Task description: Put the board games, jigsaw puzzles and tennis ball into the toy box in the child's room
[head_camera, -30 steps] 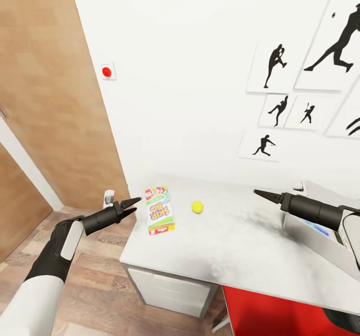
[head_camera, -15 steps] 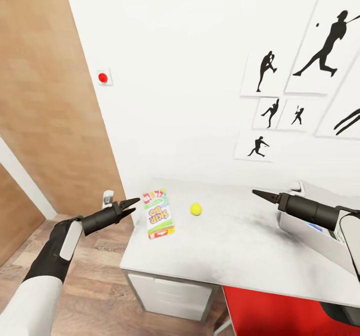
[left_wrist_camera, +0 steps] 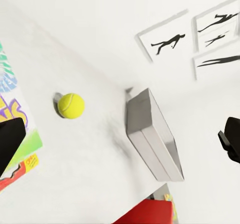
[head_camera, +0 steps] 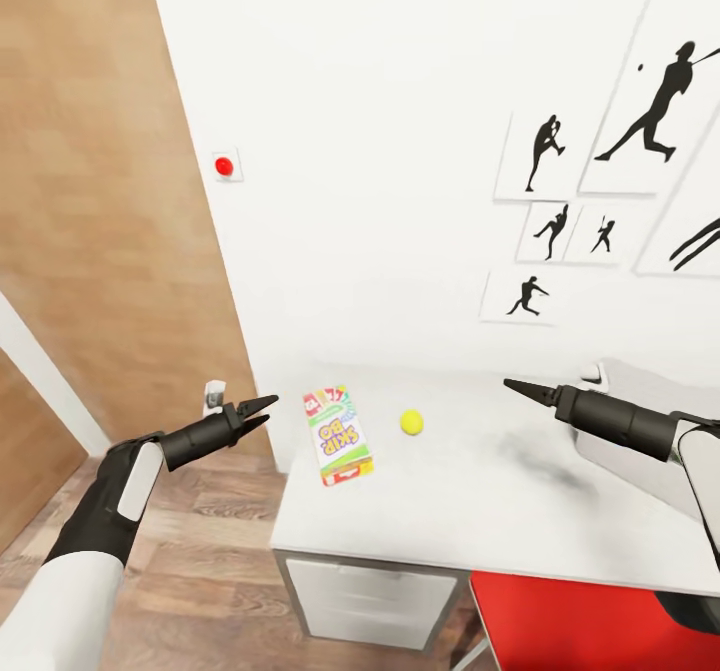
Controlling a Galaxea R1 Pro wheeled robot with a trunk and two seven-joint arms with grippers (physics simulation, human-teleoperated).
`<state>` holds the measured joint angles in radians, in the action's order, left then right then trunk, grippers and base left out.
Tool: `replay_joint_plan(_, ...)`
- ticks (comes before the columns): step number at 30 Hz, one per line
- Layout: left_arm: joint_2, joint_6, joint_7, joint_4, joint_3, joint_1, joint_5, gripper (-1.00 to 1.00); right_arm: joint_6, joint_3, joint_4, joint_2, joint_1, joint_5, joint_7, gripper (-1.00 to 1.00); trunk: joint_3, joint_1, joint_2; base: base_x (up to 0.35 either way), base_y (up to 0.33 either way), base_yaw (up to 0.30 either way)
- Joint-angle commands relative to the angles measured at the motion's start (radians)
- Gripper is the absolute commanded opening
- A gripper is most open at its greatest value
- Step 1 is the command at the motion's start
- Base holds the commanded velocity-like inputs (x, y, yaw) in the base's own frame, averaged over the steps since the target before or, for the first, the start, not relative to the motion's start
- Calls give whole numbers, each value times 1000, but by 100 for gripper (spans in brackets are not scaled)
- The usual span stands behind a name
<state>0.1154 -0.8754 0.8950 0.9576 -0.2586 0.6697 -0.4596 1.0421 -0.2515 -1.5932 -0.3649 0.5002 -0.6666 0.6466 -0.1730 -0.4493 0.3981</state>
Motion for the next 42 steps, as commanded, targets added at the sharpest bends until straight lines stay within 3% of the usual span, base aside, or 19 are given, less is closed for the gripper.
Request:
replay_joint_plan(1,0,-4,3,0,-1,1,-1,100,5,-1,0,0,1,5,7,100,0,-1,2,38,281,-84)
replay_joint_plan(21,1,21,6,0,-1,-2,0,100,5,0,2,14,0,6,-5,100,21,-1,2,120,268,-35)
replay_joint_plan(31,2,29,0,-2,-1,-14,2,100,5,5,4,15,0,7,-18,100,22,-1,2,103,111,-3)
replay_joint_plan(35,12,42,-23,-4,-3,-28,2,100,5,21,5,18,1,9,-40,100,22,-1,2,36,38,-1)
replay_joint_plan(38,23,73,-81,-15,-10,-38,-1,100,5,54,36,24,16,11,-116,100,22,-1,2,15,17,0)
replay_joint_plan(42,25,83,-113,-35,-12,-41,-4,100,5,69,50,31,29,11,-162,100,22,-1,2,9,10,0)
